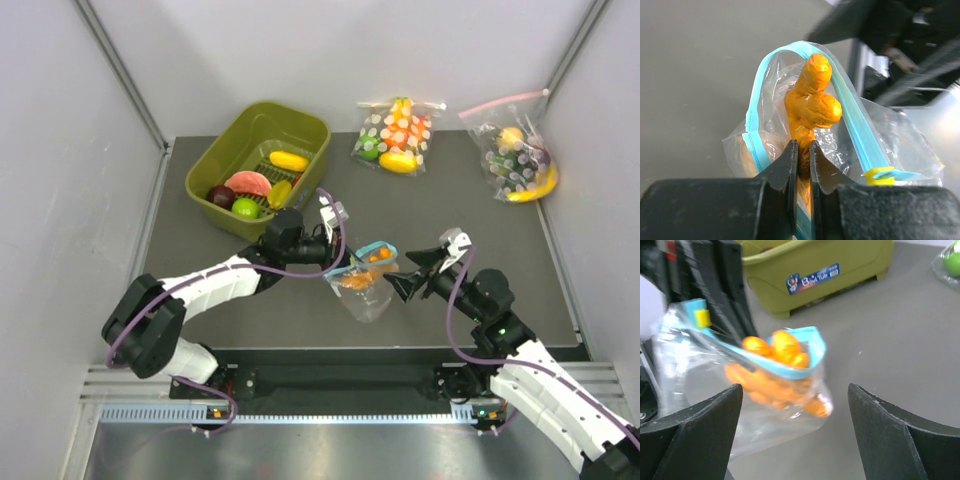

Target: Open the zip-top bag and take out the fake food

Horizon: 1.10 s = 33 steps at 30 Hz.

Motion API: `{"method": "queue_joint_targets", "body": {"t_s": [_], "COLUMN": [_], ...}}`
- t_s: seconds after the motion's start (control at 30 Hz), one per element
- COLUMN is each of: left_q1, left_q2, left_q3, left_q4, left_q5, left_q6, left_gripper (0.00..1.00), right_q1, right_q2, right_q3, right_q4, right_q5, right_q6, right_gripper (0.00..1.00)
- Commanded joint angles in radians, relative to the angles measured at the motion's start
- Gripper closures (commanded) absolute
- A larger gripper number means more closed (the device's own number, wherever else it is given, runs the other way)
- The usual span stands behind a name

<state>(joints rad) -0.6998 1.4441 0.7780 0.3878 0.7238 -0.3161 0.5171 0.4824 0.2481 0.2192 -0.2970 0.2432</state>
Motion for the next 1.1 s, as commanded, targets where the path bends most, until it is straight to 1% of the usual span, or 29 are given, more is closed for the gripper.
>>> {"method": "queue_joint_targets", "body": {"t_s": [0.0, 0.17, 0.2, 0.3, 0.4, 0.43, 0.53, 0.6, 0.77, 0.87, 0.9, 0.97, 1.0, 1.07], "left_q1": [0.005, 0.011, 0.014, 0.028, 0.052, 0.056, 0.059, 0.060, 0.059, 0.060, 0.059, 0.060, 0.059, 0.060], "left_q2": [-0.068, -0.119, -0.126, -0.152, -0.162, -0.163, -0.175, -0.183, -0.208, -0.221, -0.225, -0.231, -0.232, -0.238], "left_q3": [0.030, 0.026, 0.026, 0.021, 0.018, 0.017, 0.009, 0.003, -0.014, -0.023, -0.026, -0.029, -0.032, -0.034], "left_q4": [0.036, -0.009, -0.013, -0.036, -0.049, -0.047, -0.018, -0.007, 0.032, 0.046, 0.046, 0.045, 0.046, 0.042], "left_q5": [0.146, 0.222, 0.238, 0.241, 0.252, 0.264, 0.293, 0.305, 0.348, 0.355, 0.353, 0.350, 0.353, 0.355], "left_q6": [-0.006, 0.023, 0.023, 0.032, 0.038, 0.037, 0.016, 0.009, -0.012, -0.021, -0.023, -0.023, -0.023, -0.020], "left_gripper": [1.00, 1.00, 1.00, 1.00, 1.00, 1.00, 1.00, 1.00, 1.00, 1.00, 1.00, 1.00, 1.00, 1.00], "right_q1": [0.001, 0.000, 0.000, -0.006, -0.009, -0.011, -0.012, -0.014, -0.015, -0.014, -0.014, -0.015, -0.015, -0.017], "right_q2": [0.024, -0.022, -0.031, -0.065, -0.097, -0.097, -0.076, -0.048, 0.013, 0.056, 0.065, 0.064, 0.059, 0.048], "right_q3": [-0.003, -0.013, -0.015, -0.021, -0.032, -0.032, -0.032, -0.029, -0.020, -0.015, -0.017, -0.018, -0.017, -0.013], "right_q4": [0.072, 0.085, 0.080, 0.083, 0.121, 0.127, 0.152, 0.181, 0.223, 0.238, 0.243, 0.249, 0.244, 0.205], "right_q5": [-0.011, -0.021, -0.027, -0.074, -0.181, -0.232, -0.304, -0.329, -0.396, -0.424, -0.427, -0.424, -0.419, -0.392], "right_q6": [-0.018, -0.019, -0.021, -0.016, -0.001, 0.002, 0.013, 0.021, 0.033, 0.037, 0.038, 0.041, 0.039, 0.024], "right_gripper": [0.15, 0.18, 0.21, 0.25, 0.29, 0.29, 0.32, 0.35, 0.39, 0.48, 0.55, 0.64, 0.76, 0.88]}}
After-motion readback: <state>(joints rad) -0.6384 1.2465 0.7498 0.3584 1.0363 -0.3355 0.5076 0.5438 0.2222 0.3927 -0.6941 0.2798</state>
